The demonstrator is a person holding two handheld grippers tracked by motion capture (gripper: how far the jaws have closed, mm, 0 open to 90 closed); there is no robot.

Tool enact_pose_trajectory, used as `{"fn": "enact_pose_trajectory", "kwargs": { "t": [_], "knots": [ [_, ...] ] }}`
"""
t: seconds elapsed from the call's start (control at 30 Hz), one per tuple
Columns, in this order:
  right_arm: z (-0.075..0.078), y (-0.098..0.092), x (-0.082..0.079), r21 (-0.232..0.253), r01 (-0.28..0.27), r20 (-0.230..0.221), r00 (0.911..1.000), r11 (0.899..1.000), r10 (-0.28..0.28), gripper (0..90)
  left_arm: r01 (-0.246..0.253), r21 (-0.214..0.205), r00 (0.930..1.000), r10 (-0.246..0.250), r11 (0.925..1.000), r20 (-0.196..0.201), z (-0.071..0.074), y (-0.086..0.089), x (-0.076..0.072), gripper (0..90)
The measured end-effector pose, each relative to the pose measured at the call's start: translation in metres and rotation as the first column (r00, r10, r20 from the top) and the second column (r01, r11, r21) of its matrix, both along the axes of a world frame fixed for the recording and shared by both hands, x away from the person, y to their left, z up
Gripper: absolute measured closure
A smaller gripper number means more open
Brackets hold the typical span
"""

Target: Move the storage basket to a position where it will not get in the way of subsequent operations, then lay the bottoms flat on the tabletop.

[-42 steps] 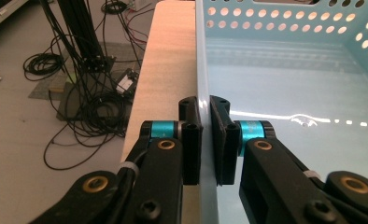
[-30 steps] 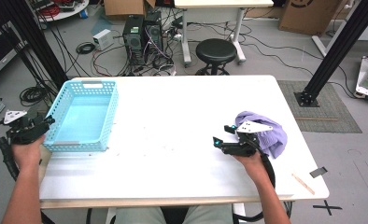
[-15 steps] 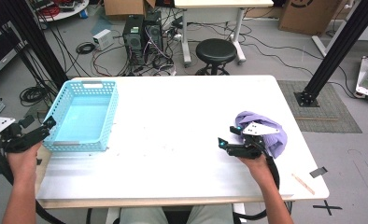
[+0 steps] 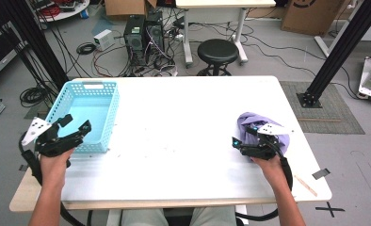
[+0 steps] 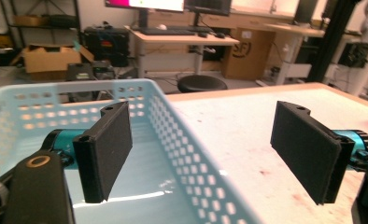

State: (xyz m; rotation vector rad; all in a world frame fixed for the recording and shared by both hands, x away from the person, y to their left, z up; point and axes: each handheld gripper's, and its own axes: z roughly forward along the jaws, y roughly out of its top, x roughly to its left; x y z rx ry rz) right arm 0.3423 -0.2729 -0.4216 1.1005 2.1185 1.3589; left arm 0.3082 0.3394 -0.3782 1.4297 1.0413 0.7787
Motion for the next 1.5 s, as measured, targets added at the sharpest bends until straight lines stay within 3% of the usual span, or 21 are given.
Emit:
{"fn": "enact_pose_trajectory", "kwargs": {
  "t": [0.27, 0.47, 0.6, 0.73, 0.87, 1.0, 1.07, 1.1, 1.2, 1.3, 1.37, 1.43, 1.5],
  "knots": [
    [0.002, -0.002, 0.0, -0.009, 0.013, 0.009, 0.9999, 1.0, -0.013, 20.8, 0.056, 0.006, 0.9981, -0.056, 0.9984, -0.025, -0.005, -0.029, 0.006, 20.6],
    [0.005, -0.01, -0.002, -0.043, 0.076, 0.024, 0.9969, 0.996, -0.075, 21.1, 0.102, 0.013, 0.9943, -0.101, 0.9947, -0.033, -0.008, -0.049, 0.009, 20.7],
    [0.005, -0.02, 0.004, -0.057, 0.148, 0.024, 0.9888, 0.987, -0.147, 21.2, 0.13, 0.01, 0.9906, -0.129, 0.9915, -0.045, -0.013, -0.061, 0.012, 20.6],
    [0.0, -0.025, 0.018, -0.154, 0.206, 0.009, 0.9783, 0.966, -0.207, 22.8, 0.159, 0.022, 0.9855, -0.157, 0.987, -0.064, -0.017, -0.073, 0.016, 20.6],
    [-0.009, -0.022, 0.035, -0.276, 0.205, -0.022, 0.9753, 0.939, -0.22, 31.6, 0.185, 0.025, 0.9806, -0.183, 0.9824, -0.07, -0.022, -0.084, 0.019, 20.7],
    [-0.014, -0.022, 0.046, -0.319, 0.176, -0.074, 0.9749, 0.931, -0.21, 61.2, 0.195, 0.048, 0.9776, -0.191, 0.9795, -0.089, -0.028, -0.095, 0.021, 20.7],
    [-0.014, -0.022, 0.048, -0.315, 0.152, -0.093, 0.9773, 0.937, -0.19, 81.2, 0.207, 0.054, 0.9742, -0.201, 0.9768, -0.103, -0.031, -0.1, 0.022, 21.0],
    [-0.013, -0.021, 0.048, -0.303, 0.138, -0.104, 0.9787, 0.943, -0.177, 85.6, 0.213, 0.059, 0.9726, -0.205, 0.9753, -0.109, -0.033, -0.102, 0.022, 21.1],
    [-0.01, -0.016, 0.043, -0.251, 0.057, -0.129, 0.9874, 0.966, -0.092, 87.6, 0.225, 0.076, 0.9697, -0.216, 0.9713, -0.114, -0.034, -0.108, 0.022, 21.1],
    [-0.007, -0.003, 0.036, -0.225, -0.04, -0.134, 0.9909, 0.973, 0.009, 87.7, 0.228, 0.078, 0.9698, -0.219, 0.9705, -0.106, -0.034, -0.113, 0.022, 21.5],
    [-0.005, 0.01, 0.032, -0.195, -0.115, -0.144, 0.9857, 0.974, 0.087, 87.7, 0.23, 0.082, 0.9697, -0.221, 0.9698, -0.105, -0.034, -0.114, 0.023, 21.5],
    [-0.004, 0.026, 0.03, -0.188, -0.184, -0.147, 0.9765, 0.965, 0.157, 87.5, 0.233, 0.08, 0.9687, -0.224, 0.9692, -0.108, -0.034, -0.115, 0.025, 21.5],
    [-0.004, 0.042, 0.03, -0.151, -0.25, -0.154, 0.9616, 0.956, 0.227, 87.4, 0.237, 0.08, 0.9677, -0.228, 0.9683, -0.109, -0.035, -0.117, 0.028, 21.5]
  ]
}}
